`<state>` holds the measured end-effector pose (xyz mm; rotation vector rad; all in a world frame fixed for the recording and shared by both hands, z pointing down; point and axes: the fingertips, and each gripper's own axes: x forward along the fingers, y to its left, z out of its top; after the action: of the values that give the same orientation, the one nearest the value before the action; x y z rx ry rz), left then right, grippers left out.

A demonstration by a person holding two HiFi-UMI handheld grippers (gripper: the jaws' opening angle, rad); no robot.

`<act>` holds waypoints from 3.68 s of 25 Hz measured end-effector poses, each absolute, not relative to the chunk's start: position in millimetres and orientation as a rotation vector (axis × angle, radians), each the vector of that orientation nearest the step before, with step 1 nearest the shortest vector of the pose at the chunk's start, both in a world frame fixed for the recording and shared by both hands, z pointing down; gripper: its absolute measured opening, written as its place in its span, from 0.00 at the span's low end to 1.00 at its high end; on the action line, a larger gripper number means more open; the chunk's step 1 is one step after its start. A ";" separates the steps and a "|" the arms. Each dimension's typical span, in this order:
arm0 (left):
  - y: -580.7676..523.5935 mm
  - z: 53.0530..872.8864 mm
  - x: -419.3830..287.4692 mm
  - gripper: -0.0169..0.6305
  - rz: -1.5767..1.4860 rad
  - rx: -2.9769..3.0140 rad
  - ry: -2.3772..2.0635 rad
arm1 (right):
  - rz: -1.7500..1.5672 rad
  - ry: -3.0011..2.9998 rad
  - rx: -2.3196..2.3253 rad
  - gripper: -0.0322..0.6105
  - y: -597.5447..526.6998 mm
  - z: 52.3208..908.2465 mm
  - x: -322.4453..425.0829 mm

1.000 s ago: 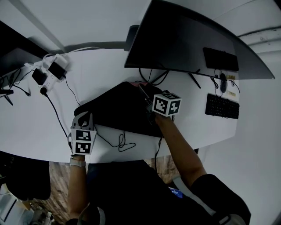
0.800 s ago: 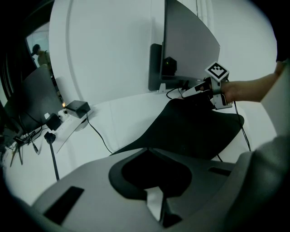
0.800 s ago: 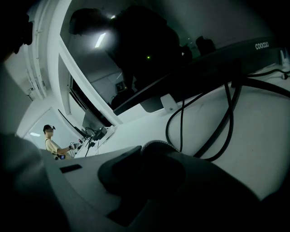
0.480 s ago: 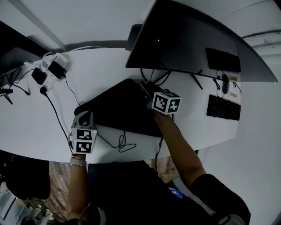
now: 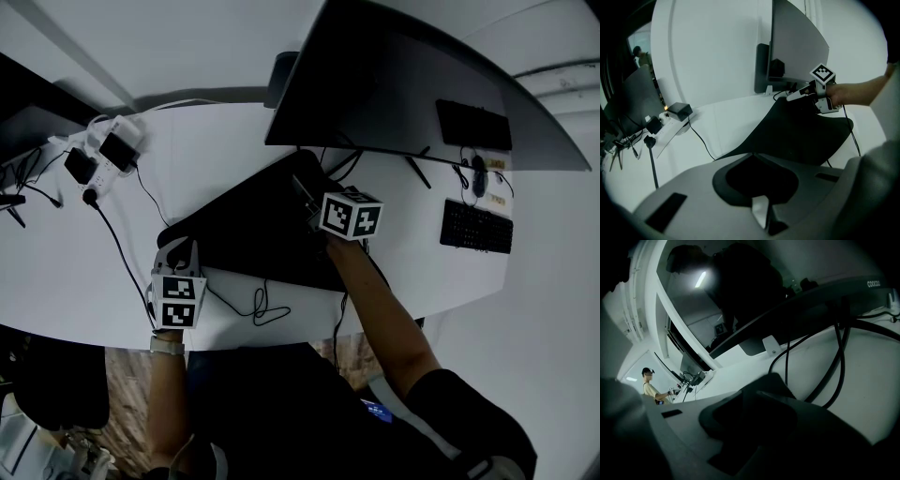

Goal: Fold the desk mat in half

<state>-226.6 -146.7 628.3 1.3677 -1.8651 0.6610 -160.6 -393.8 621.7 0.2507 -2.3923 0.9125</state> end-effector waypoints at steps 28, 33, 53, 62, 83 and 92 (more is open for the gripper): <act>-141.3 605.9 -233.7 0.04 0.640 1.431 -1.881 | 0.827 -2.447 0.287 0.18 -369.9 571.1 -130.5; -136.6 597.5 -233.0 0.04 0.617 1.459 -1.882 | 0.823 -2.460 0.320 0.18 -356.4 555.3 -113.5; -161.9 521.3 -199.3 0.04 0.428 1.823 -1.799 | 0.756 -2.567 0.490 0.16 -283.9 469.7 -46.5; -164.5 459.8 -169.1 0.04 0.343 2.052 -1.735 | 0.670 -2.639 0.557 0.15 -247.5 424.3 -23.1; -149.0 363.4 -136.9 0.04 0.277 2.285 -1.739 | 0.352 -2.754 0.691 0.15 -192.4 339.5 21.7; -142.7 343.1 -134.6 0.04 0.215 2.338 -1.774 | 0.217 -2.774 0.685 0.15 -178.9 325.5 23.1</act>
<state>-134.6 -142.7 343.1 2.3380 -1.7739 0.2148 23.1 -178.9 325.5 0.6846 -2.7740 0.2168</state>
